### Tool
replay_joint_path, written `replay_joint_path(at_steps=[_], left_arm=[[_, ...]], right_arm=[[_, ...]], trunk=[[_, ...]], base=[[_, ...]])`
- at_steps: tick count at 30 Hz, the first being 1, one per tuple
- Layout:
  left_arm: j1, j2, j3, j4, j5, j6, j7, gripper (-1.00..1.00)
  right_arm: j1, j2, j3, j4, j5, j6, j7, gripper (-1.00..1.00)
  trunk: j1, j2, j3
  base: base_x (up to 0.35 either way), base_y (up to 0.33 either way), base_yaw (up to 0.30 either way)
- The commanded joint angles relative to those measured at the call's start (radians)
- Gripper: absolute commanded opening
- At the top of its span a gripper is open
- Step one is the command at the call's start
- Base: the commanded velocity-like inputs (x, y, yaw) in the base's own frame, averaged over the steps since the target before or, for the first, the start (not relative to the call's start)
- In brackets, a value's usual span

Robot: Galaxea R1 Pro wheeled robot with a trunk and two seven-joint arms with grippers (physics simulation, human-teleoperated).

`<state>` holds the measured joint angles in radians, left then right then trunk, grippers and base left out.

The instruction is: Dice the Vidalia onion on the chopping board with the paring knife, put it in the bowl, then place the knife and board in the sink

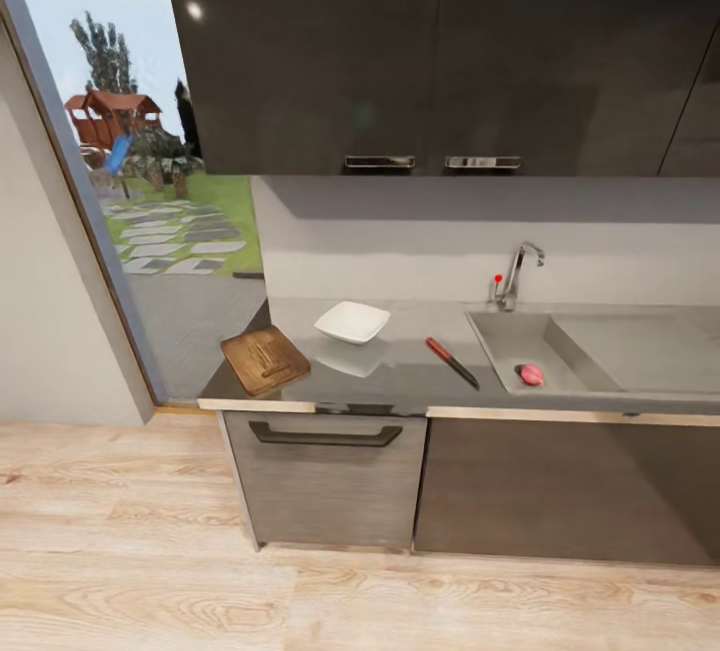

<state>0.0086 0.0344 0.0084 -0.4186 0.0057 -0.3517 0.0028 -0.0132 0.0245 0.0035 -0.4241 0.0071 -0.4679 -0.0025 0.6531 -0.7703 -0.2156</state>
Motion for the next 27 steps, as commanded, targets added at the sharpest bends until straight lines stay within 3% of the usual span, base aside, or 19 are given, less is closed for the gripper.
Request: replay_joint_path(at_steps=[1, 27], left_arm=[[0.0, 0.0, 0.001, -0.002, 0.0, -0.001, 0.0, 1.0], [0.0, 0.0, 0.001, -0.002, 0.0, -0.001, 0.0, 1.0]], right_arm=[[-0.001, 0.0, 0.0, 0.001, 0.001, -0.003, 0.0, 1.0], [-0.001, 0.0, 0.001, 0.001, 0.001, -0.003, 0.0, 1.0]], trunk=[[-0.004, 0.006, 0.002], [-0.103, 0.188, 0.084]], base=[[0.0, 0.0, 0.0], [0.0, 0.0, 0.0]])
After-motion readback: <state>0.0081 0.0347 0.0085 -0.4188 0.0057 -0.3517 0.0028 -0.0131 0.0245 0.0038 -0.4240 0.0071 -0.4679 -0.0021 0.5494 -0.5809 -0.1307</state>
